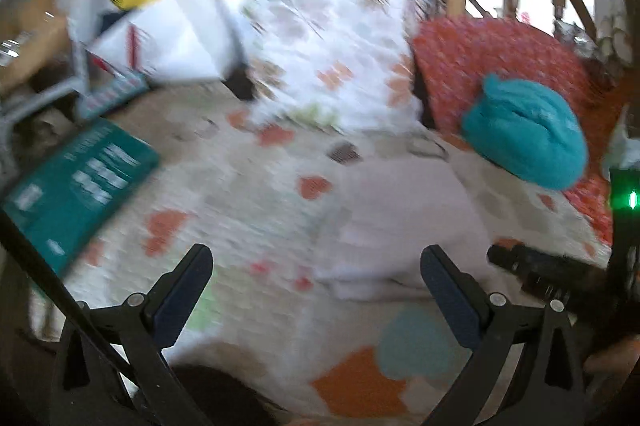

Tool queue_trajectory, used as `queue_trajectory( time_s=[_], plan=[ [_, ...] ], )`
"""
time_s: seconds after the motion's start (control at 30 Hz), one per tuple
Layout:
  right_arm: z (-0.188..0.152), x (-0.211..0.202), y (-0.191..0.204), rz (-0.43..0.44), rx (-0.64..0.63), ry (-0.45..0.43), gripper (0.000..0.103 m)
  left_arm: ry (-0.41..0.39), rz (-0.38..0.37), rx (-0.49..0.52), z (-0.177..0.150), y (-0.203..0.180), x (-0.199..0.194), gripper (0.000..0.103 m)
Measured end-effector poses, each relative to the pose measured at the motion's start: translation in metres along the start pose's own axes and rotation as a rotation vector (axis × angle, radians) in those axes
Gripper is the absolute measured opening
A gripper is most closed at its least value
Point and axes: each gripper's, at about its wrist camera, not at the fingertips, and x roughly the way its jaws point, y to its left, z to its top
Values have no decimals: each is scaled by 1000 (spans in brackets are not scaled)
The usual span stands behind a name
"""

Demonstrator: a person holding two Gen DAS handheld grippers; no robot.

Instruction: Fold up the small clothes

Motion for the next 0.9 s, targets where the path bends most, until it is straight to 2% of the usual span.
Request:
queue_trajectory(
  time_s=[0.2,0.4,0.6,0.73,0.9],
  plan=[
    [-46,-4,-39,-148,56,22,54,165,-33,34,-25,-35,34,103],
    [-59,3,-51,-234,44,40,54,292,-24,19,-52,-42,56,103],
    [-68,3,-47,-263,55,68,57,342,24,1,-65,-42,56,103],
    [-77,-4,-42,-255,71,74,60,374,3,-8,-73,-44,55,103],
    [-79,-8,-35,-279,40,62,63,374,-11,43,-77,-55,48,103]
  ],
)
